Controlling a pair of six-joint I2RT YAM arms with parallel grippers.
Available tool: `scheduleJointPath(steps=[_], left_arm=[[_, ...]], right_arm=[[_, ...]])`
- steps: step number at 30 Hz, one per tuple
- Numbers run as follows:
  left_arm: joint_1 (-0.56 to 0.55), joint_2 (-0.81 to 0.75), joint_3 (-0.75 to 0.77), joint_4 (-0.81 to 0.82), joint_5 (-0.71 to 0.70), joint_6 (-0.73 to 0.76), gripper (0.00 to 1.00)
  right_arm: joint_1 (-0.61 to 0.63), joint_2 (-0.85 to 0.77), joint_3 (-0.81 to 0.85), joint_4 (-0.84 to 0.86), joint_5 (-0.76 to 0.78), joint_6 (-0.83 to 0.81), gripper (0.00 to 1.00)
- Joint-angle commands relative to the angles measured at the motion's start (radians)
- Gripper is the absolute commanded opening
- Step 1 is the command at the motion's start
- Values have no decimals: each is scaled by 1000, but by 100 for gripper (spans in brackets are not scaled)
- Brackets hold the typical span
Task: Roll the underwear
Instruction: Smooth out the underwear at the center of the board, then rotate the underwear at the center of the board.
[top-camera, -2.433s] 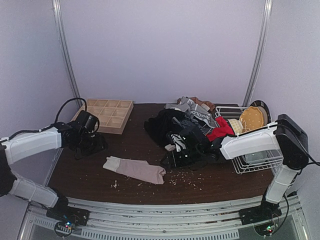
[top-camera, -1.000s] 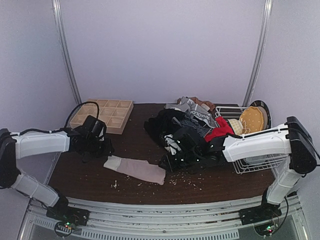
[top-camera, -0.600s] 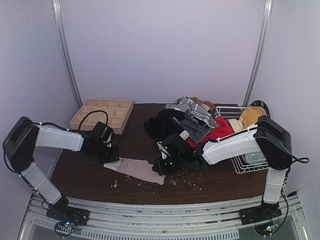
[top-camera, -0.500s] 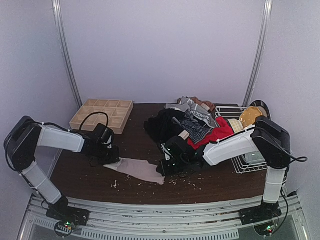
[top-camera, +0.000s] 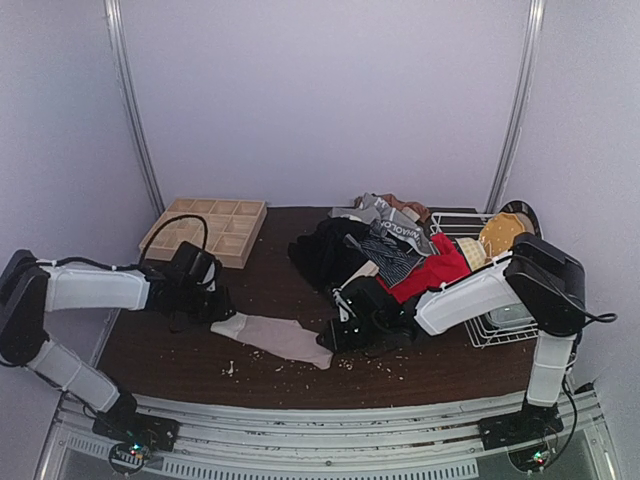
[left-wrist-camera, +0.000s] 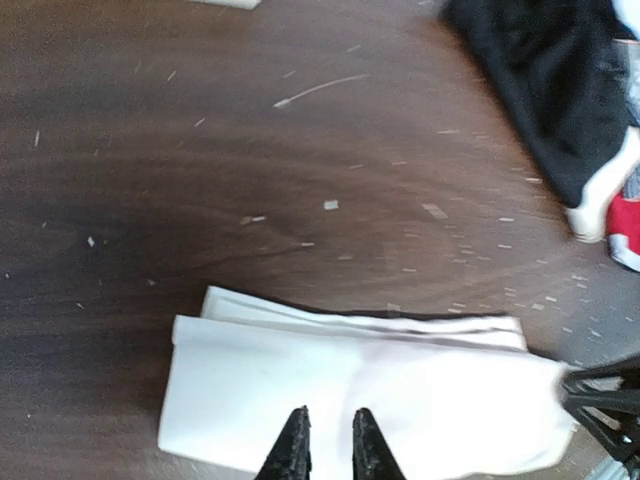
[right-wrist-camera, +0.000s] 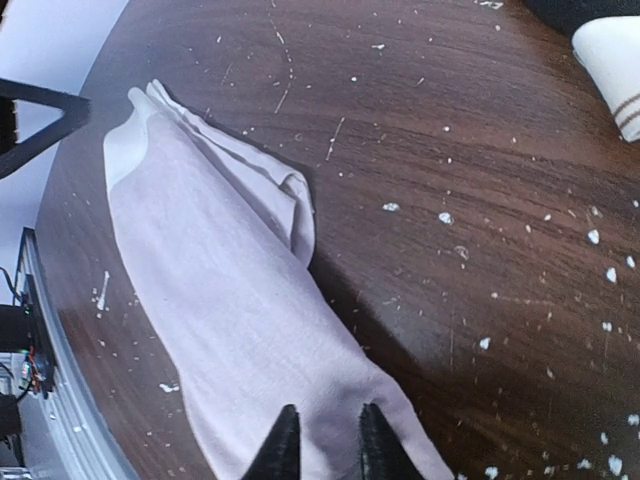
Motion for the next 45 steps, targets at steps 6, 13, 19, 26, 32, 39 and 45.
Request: scheduleJointPath(steps=[6, 13, 19, 26, 32, 39, 45], left_arm=[[-98, -45, 14, 26, 100, -5, 8], [-99, 116, -19, 127, 117, 11, 0], [-99, 178, -99, 223, 89, -9, 0], [-98, 190, -182, 286, 101, -8, 0], [-99, 53, -159, 184, 118, 38, 12], [-99, -175, -97, 5, 111, 86, 44], [-99, -98, -34, 1, 48, 64, 35]], right_arm=[[84, -66, 132, -148, 10, -90, 25], [127, 48, 197, -188, 16, -90, 17], [136, 72, 145, -195, 63, -86, 13], [136, 56, 62, -165, 89, -77, 11], [136, -43, 55, -143, 38, -109, 17], [130, -149, 118, -226, 59, -181, 28], [78, -65, 141, -221, 100, -148, 25]])
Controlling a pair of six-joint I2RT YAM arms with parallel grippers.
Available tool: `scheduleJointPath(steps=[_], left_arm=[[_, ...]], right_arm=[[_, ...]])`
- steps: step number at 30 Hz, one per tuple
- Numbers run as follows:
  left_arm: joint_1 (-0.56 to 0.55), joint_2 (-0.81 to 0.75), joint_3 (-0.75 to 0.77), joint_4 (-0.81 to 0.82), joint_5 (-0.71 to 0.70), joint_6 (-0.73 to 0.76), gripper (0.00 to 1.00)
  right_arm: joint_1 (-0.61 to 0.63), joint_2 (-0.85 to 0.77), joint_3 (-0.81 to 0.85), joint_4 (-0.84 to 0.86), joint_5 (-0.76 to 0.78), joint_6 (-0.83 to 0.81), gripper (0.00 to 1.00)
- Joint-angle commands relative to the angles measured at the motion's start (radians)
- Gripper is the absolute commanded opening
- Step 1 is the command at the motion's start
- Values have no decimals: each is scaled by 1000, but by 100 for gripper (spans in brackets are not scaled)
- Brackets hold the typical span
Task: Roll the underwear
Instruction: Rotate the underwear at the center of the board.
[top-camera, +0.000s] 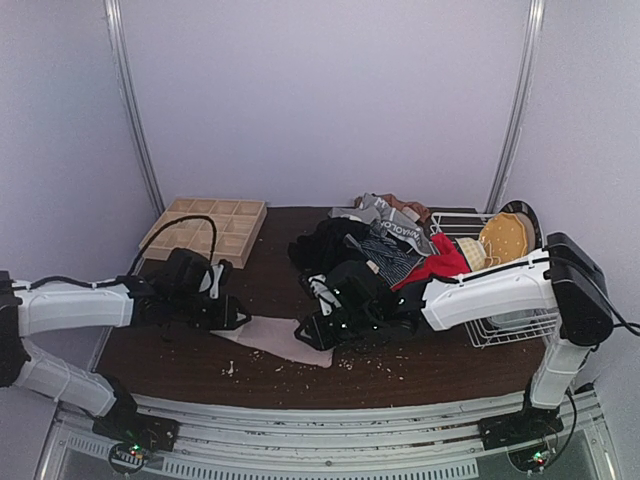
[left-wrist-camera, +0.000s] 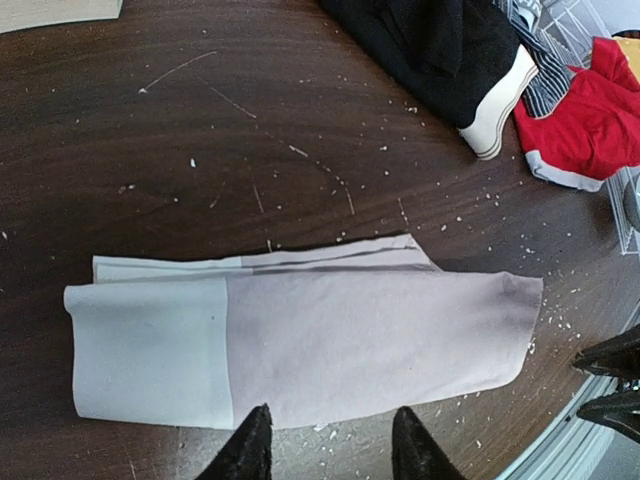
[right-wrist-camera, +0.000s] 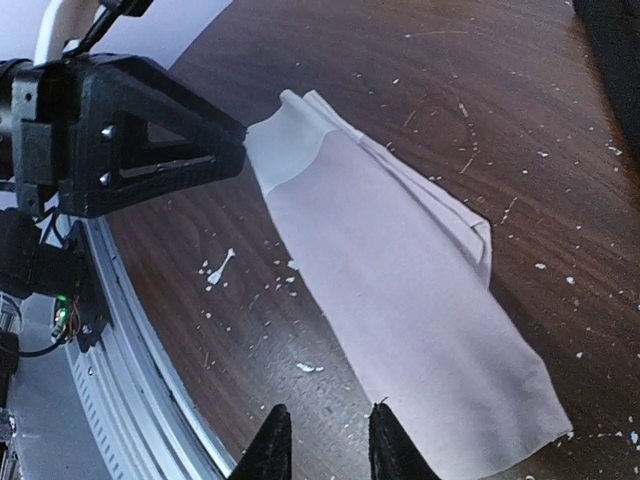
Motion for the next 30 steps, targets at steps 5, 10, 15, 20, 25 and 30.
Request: scheduleJointPath(steps=[5, 10, 15, 20, 25, 30], left_arm=[[-1, 205, 47, 55, -98, -22, 22], [0, 320, 41, 97, -121, -40, 15], [0, 359, 18, 115, -126, -42, 13], [0, 347, 8, 111, -133, -11, 13], [0, 333, 32, 89, -143, 7, 15], [-1, 282, 54, 43, -167, -15, 22]], right_arm=[[-58, 117, -24, -4, 61, 39, 21], [-70, 129, -82, 11, 74, 60, 20], [-72, 62, -132, 31, 24, 55, 22], [-71, -78, -172, 24, 14, 52, 34], [-76, -88, -131, -59, 89, 21, 40], [-94, 31, -38, -89, 87, -10, 37]])
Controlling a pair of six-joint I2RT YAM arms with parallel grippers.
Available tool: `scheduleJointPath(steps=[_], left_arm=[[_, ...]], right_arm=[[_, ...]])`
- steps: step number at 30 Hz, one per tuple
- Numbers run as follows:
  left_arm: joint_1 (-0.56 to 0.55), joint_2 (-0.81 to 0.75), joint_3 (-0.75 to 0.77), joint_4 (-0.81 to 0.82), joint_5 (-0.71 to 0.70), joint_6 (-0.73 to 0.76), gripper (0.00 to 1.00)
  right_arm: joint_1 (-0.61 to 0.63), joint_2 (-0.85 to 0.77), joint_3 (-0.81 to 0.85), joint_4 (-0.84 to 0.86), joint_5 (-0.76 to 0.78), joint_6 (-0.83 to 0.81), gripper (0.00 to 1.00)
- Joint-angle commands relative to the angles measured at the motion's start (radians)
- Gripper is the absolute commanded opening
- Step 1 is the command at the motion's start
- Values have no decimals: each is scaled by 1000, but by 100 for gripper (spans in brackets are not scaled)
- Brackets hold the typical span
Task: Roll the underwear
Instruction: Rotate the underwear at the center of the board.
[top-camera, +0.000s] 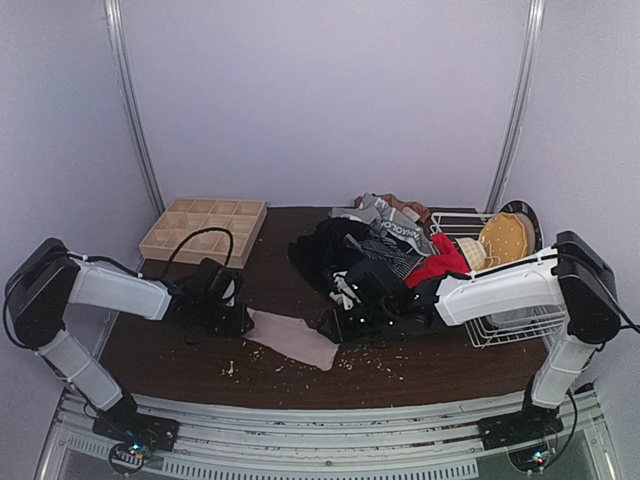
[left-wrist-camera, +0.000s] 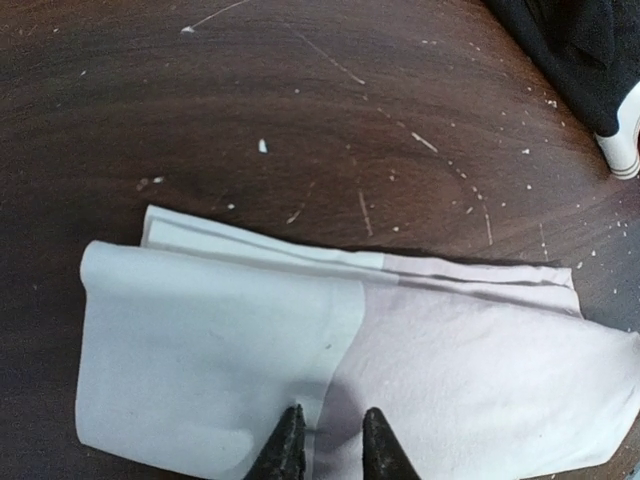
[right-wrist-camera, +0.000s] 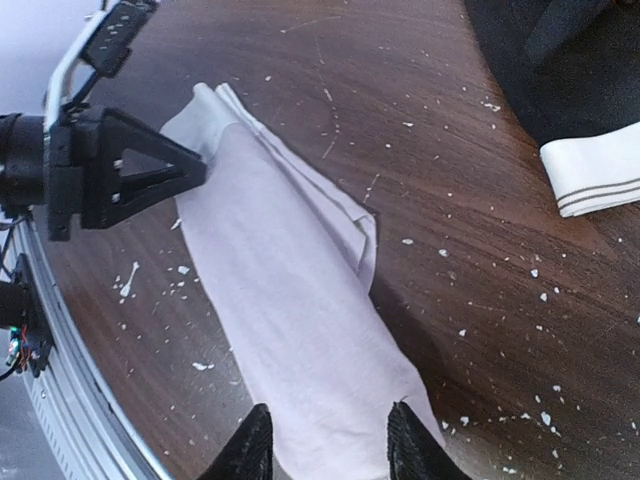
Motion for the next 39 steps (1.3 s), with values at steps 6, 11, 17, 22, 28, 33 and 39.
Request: scheduleJointPath(steps=[6, 11, 17, 22, 28, 33, 39], left_arm=[[0, -85, 17, -176, -116, -28, 26], [8, 18, 81, -179, -102, -15, 24], [8, 188, 230, -142, 6, 36, 22], [8, 285, 369, -123, 59, 92, 21], [9, 263, 467, -183, -13, 114, 26], [4, 102, 390, -248, -76, 90, 41], [-21, 54, 287, -253, -11, 27, 37]], right_arm=[[-15, 214, 132, -108, 27, -53, 30], [24, 204, 38, -65, 16, -4, 28], [138, 164, -84, 28, 17, 105, 28], [207, 144, -82, 49, -5, 143, 32], [187, -20, -56, -50, 73, 46, 40], [71, -104, -70, -98, 81, -11, 42], [-1, 26, -22, 3, 2, -10, 38]])
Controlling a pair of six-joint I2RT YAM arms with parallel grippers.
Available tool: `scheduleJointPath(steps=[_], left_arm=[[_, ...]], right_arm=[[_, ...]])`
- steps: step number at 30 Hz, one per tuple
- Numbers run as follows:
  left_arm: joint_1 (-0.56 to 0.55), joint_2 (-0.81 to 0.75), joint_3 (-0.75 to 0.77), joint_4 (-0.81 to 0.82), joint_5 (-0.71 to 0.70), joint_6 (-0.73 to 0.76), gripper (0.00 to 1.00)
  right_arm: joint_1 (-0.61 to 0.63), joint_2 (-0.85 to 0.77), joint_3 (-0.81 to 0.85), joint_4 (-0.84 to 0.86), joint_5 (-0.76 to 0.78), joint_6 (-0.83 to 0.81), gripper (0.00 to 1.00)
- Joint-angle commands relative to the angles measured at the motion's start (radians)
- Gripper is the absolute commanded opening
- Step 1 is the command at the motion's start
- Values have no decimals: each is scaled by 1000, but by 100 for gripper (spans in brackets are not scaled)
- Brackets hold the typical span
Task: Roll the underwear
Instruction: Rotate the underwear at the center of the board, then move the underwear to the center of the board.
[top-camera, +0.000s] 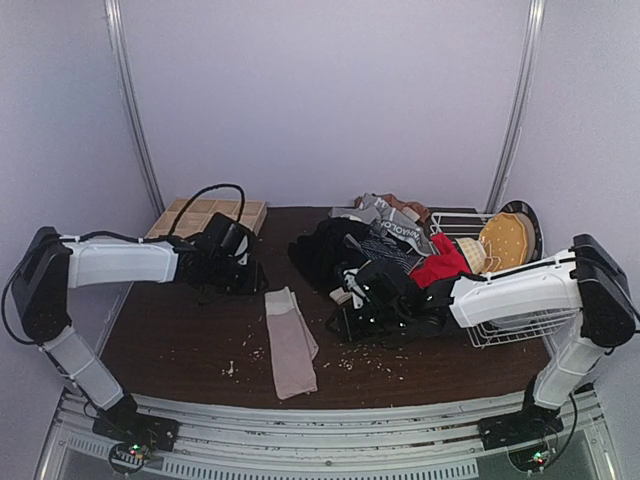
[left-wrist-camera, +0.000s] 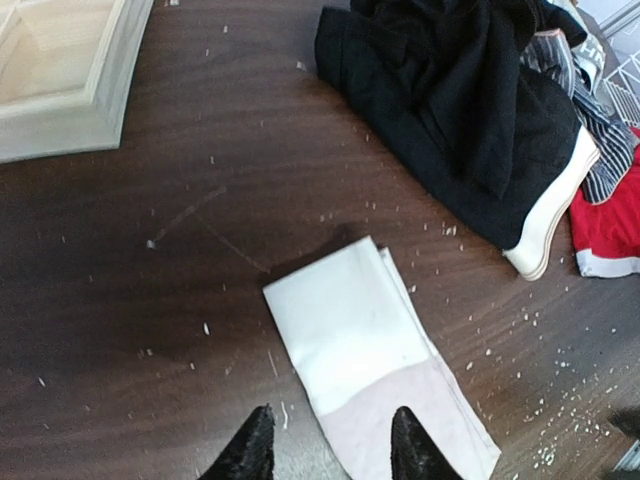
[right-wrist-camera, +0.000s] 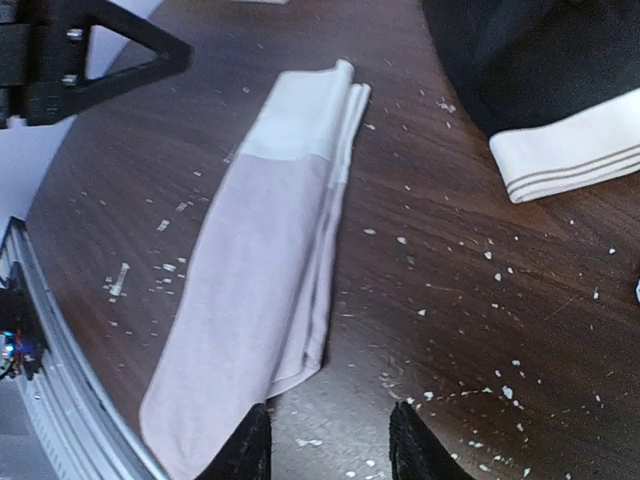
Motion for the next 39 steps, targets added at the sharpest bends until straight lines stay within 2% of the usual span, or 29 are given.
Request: scheduleJointPath(steps=[1, 6, 15, 24, 28, 33, 39], left_arm=[[-18, 17, -73, -4, 53, -43, 36], [-29, 100, -40, 42, 113, -39, 32], [-61, 238, 83, 54, 113, -2, 31], [-61, 363, 179, 78, 164, 57, 29], [-62, 314, 170, 83, 137, 68, 30], [-63, 138, 54, 83, 93, 39, 38], [-102, -43, -85, 77, 66, -22, 39]], right_arm=[[-15, 133, 55, 30, -56, -11, 37], [-15, 230, 96, 70, -92, 20, 31], [5, 191, -40, 140, -88, 85, 31], [118, 188, -87, 169, -36, 166, 29], [135, 100, -109, 101, 46, 143, 30], [112, 11, -43, -65, 140, 7, 35], [8, 73, 94, -91, 75, -71, 38]])
